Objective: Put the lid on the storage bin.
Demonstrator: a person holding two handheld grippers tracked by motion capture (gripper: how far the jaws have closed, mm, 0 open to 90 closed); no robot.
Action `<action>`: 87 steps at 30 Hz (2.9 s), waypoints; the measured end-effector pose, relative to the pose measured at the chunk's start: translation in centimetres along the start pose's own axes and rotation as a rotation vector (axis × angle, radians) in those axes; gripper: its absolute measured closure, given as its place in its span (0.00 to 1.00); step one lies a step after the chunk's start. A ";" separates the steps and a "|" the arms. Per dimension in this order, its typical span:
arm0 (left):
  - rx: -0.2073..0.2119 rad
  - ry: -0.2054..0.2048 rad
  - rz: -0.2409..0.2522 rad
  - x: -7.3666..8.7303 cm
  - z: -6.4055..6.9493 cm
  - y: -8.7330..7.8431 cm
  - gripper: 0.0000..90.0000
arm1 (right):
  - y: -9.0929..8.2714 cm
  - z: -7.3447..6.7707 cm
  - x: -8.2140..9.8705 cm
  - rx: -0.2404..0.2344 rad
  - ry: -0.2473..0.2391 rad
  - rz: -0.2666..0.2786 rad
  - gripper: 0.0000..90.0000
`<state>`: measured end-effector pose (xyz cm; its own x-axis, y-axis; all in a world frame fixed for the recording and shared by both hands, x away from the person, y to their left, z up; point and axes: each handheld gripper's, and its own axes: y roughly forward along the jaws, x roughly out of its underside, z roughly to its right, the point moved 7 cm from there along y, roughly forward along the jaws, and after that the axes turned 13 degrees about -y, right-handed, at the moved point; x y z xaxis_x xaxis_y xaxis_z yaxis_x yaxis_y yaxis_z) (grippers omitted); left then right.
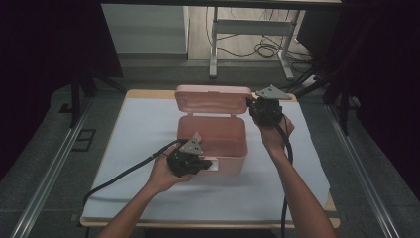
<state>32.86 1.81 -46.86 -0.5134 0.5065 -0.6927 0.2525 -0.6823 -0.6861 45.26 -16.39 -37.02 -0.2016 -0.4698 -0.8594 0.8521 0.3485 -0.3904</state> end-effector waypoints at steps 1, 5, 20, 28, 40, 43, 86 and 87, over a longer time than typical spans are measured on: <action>-0.001 0.000 0.000 0.0 0.0 0.0 1.00 | -0.1 0.0 0.1 -0.001 -0.002 0.002 0.93; -0.005 -0.003 0.001 0.0 0.1 0.0 1.00 | -0.4 -0.2 0.3 -0.011 0.003 0.009 0.93; -0.015 -0.007 0.004 0.1 0.2 0.0 1.00 | -1.8 -1.0 1.4 -0.091 0.014 -0.003 0.90; -0.017 -0.009 0.007 0.1 0.2 0.0 1.00 | -2.9 -1.6 2.0 -0.156 0.037 -0.006 0.87; -0.019 -0.004 0.008 0.1 0.1 0.0 1.00 | -4.5 -2.8 4.3 -0.237 0.048 -0.024 0.84; -0.019 -0.003 0.006 0.1 0.1 0.0 1.00 | -4.7 -3.3 5.2 -0.262 0.045 -0.037 0.84; -0.015 -0.020 0.013 0.0 0.2 0.0 1.00 | -7.4 -6.2 11.1 -0.403 -0.033 -0.103 0.83; -0.014 -0.023 0.014 0.0 0.2 0.0 1.00 | -7.4 -6.2 11.1 -0.403 -0.030 -0.104 0.82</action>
<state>32.69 1.65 -46.82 -0.5284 0.4847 -0.6971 0.2712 -0.6817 -0.6795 33.73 -19.19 -45.75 -0.2567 -0.5408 -0.8010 0.5695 0.5850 -0.5774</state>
